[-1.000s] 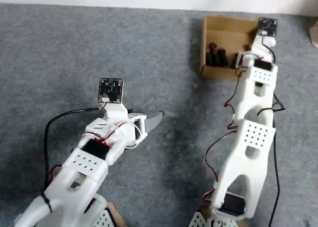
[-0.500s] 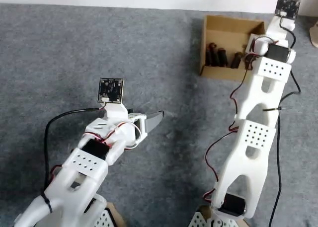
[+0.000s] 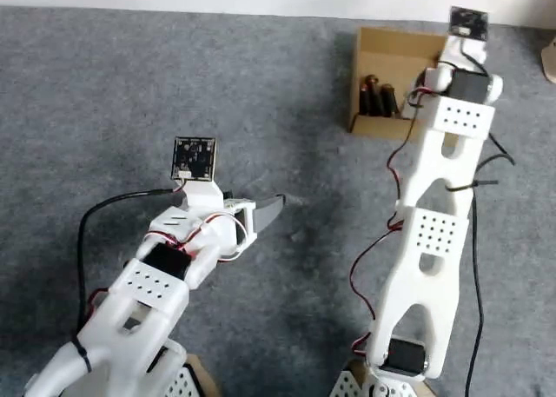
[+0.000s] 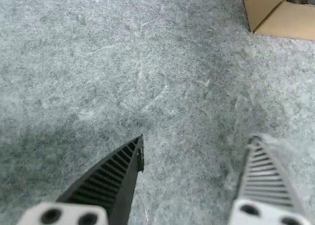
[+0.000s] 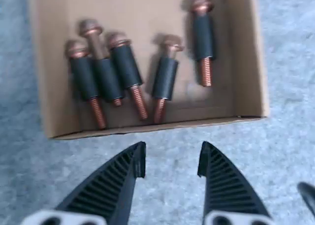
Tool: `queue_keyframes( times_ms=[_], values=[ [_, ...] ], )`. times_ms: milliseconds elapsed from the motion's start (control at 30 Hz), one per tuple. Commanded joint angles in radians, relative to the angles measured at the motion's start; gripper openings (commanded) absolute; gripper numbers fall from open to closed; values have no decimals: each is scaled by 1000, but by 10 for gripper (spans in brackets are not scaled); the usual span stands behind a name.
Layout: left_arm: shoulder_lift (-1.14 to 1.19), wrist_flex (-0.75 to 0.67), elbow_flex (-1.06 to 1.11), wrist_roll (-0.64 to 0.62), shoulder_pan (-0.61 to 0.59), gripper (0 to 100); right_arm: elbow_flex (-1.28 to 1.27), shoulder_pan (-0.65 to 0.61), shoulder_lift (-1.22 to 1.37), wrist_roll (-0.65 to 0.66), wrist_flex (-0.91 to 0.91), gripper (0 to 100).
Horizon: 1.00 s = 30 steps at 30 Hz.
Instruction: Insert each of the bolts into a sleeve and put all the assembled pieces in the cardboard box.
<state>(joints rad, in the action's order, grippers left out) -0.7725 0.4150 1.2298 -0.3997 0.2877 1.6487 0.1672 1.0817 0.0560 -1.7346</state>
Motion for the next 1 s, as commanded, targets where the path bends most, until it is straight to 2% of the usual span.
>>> queue_keyframes(
  times_ms=[0,67,133,233,533,667,733,867,967],
  values=[
    [-13,5,-8,-8,-12,155,119,-13,-122,-8,-28,88],
    [-18,5,-8,-6,-12,57,119,-13,-137,-6,-28,5],
    [-18,2,-10,-6,-13,2,119,-12,-147,-6,-28,14],
    [-18,3,-10,-6,-13,43,119,-1,-157,-6,-30,4],
    [-18,5,-13,-8,-13,7,111,33,-214,-3,-33,4],
    [-18,15,-16,-9,-13,7,-31,42,-317,-2,-33,4],
    [-18,78,-48,-11,-13,7,-165,42,-390,-2,-33,4],
    [-18,292,-157,-11,-25,7,-447,36,-553,0,-30,4],
    [-18,356,-203,-11,-65,7,-618,27,-653,2,-28,4]
  ],
)
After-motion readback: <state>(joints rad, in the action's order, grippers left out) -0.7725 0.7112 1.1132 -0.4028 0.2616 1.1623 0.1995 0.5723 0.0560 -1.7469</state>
